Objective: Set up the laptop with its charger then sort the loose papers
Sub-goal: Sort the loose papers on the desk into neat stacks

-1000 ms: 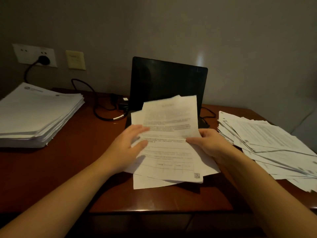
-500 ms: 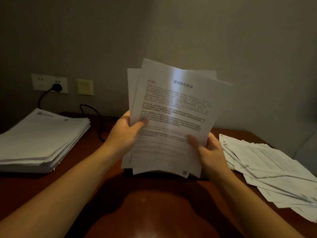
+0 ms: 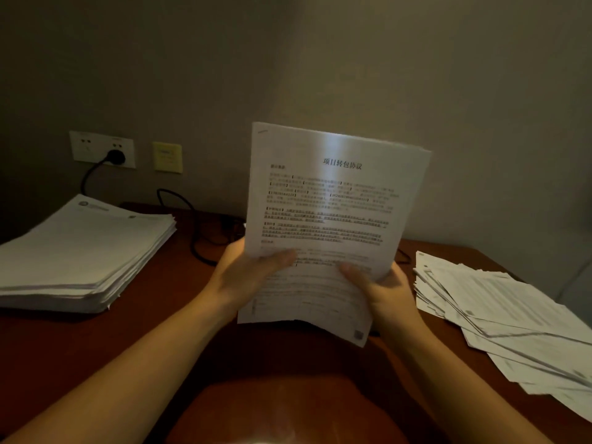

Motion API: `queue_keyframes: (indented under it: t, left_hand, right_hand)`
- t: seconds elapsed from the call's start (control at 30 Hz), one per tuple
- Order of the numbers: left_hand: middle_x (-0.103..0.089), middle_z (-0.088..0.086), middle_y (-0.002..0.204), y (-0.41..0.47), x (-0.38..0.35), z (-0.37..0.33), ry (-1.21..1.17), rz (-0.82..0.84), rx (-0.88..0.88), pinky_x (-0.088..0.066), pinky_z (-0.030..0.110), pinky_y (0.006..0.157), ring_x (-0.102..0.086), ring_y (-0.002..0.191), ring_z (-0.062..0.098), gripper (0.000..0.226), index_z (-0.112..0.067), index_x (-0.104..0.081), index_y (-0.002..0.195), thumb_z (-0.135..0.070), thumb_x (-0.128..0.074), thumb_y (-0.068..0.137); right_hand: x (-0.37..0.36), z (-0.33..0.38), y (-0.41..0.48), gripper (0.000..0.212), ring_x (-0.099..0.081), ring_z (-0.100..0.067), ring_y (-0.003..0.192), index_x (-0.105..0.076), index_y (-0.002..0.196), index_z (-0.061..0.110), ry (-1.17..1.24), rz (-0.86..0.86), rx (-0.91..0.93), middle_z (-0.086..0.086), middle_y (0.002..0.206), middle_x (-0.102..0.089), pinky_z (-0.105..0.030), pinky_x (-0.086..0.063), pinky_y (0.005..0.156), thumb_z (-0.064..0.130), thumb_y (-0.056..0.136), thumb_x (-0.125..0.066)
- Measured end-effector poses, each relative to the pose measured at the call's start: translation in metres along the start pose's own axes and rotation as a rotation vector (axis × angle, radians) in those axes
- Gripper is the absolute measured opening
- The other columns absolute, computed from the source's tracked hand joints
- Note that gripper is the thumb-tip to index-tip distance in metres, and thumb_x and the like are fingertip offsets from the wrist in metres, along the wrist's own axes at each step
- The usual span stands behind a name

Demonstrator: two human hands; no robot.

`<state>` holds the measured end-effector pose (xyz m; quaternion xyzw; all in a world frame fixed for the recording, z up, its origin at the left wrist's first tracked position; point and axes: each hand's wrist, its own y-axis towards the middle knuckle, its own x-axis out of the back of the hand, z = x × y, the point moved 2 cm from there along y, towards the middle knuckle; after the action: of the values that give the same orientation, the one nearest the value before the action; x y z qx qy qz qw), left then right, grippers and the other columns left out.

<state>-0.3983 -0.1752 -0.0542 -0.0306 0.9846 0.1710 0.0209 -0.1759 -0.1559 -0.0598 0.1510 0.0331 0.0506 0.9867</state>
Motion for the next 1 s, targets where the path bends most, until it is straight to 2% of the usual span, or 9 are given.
queue_keyframes:
  t: [0.1, 0.2, 0.3, 0.4, 0.53, 0.67, 0.8, 0.9, 1.0]
  left_hand:
    - [-0.076, -0.014, 0.103, -0.005, 0.004, 0.022, 0.066, -0.014, 0.102, -0.06, 0.031, 0.085, -0.071, 0.097, 0.006, 0.027, -0.029, -0.072, 0.109, -0.024, -0.08, 0.083]
    - [-0.076, -0.014, 0.098, -0.002, 0.014, 0.027, 0.134, -0.048, 0.155, -0.057, 0.026, 0.076, -0.072, 0.091, 0.006, 0.023, -0.029, -0.074, 0.102, -0.026, -0.082, 0.08]
    - [-0.078, -0.01, 0.098, 0.001, 0.031, 0.022, 0.108, -0.039, 0.153, -0.058, 0.018, 0.067, -0.074, 0.091, 0.008, 0.022, -0.02, -0.074, 0.102, -0.014, -0.079, 0.082]
    - [-0.077, -0.006, 0.102, 0.004, 0.056, 0.012, 0.179, -0.039, 0.127, -0.06, 0.022, 0.073, -0.074, 0.094, 0.01, 0.025, -0.017, -0.074, 0.108, -0.013, -0.077, 0.084]
    - [-0.078, -0.01, 0.098, 0.009, 0.103, 0.0, 0.217, -0.14, 0.153, -0.061, 0.031, 0.083, -0.074, 0.093, 0.009, 0.023, -0.021, -0.074, 0.103, -0.009, -0.078, 0.084]
    - [-0.076, -0.006, 0.109, 0.007, 0.159, -0.017, 0.308, -0.161, 0.246, -0.058, 0.038, 0.089, -0.073, 0.099, 0.013, 0.029, -0.02, -0.071, 0.117, -0.019, -0.074, 0.089]
    - [-0.078, -0.002, 0.102, 0.008, 0.215, -0.03, 0.337, -0.268, 0.343, -0.061, 0.039, 0.08, -0.075, 0.091, 0.017, 0.019, -0.019, -0.07, 0.114, -0.019, -0.067, 0.095]
    - [-0.076, 0.001, 0.104, 0.014, 0.257, -0.034, 0.42, -0.415, 0.383, -0.058, 0.028, 0.065, -0.074, 0.084, 0.015, 0.022, -0.019, -0.067, 0.116, -0.014, -0.066, 0.095]
    - [-0.069, 0.002, 0.118, 0.017, 0.3, -0.031, 0.665, -0.495, 0.39, -0.059, 0.037, 0.079, -0.069, 0.097, 0.019, 0.04, -0.026, -0.057, 0.129, -0.017, -0.07, 0.092]
  right_hand:
    - [0.0, -0.018, -0.003, 0.039, -0.073, -0.023, 0.099, -0.067, 0.112, 0.014, -0.076, 0.014, -0.043, -0.001, 0.107, -0.076, -0.045, -0.062, 0.081, 0.02, 0.075, -0.079]
    - [-0.003, -0.019, 0.001, 0.036, -0.074, -0.019, 0.098, -0.067, 0.115, 0.018, -0.199, 0.105, -0.037, 0.001, 0.109, -0.076, -0.041, -0.062, 0.08, 0.024, 0.081, -0.077]
    - [-0.012, -0.016, 0.011, 0.035, -0.075, -0.017, 0.093, -0.066, 0.115, 0.016, -0.247, 0.148, -0.028, 0.0, 0.107, -0.076, -0.036, -0.063, 0.073, 0.025, 0.083, -0.076]
    - [-0.033, -0.014, 0.023, 0.031, -0.075, -0.015, 0.094, -0.065, 0.115, 0.013, -0.219, 0.176, 0.005, 0.002, 0.106, -0.076, -0.028, -0.061, 0.07, 0.017, 0.086, -0.075]
    - [-0.082, -0.015, 0.039, 0.029, -0.074, -0.011, 0.098, -0.064, 0.117, 0.017, -0.17, 0.242, 0.003, 0.007, 0.108, -0.076, -0.024, -0.06, 0.07, 0.013, 0.089, -0.071]
    - [-0.141, -0.02, 0.054, 0.021, -0.074, -0.01, 0.094, -0.065, 0.114, 0.019, -0.069, 0.296, -0.058, 0.008, 0.103, -0.077, -0.022, -0.059, 0.065, 0.011, 0.095, -0.065]
    - [-0.198, -0.031, 0.069, 0.02, -0.075, -0.018, 0.096, -0.064, 0.116, 0.02, 0.031, 0.311, -0.185, 0.0, 0.111, -0.075, -0.039, -0.062, 0.076, 0.013, 0.098, -0.062]
    - [-0.235, -0.038, 0.075, 0.021, -0.074, -0.02, 0.098, -0.062, 0.119, 0.018, 0.038, 0.326, -0.26, 0.0, 0.112, -0.073, -0.038, -0.063, 0.078, 0.012, 0.1, -0.059]
    - [-0.27, -0.047, 0.08, 0.036, -0.074, -0.022, 0.096, -0.054, 0.132, 0.015, -0.01, 0.352, -0.308, -0.002, 0.109, -0.073, -0.046, -0.062, 0.082, 0.007, 0.098, -0.06]
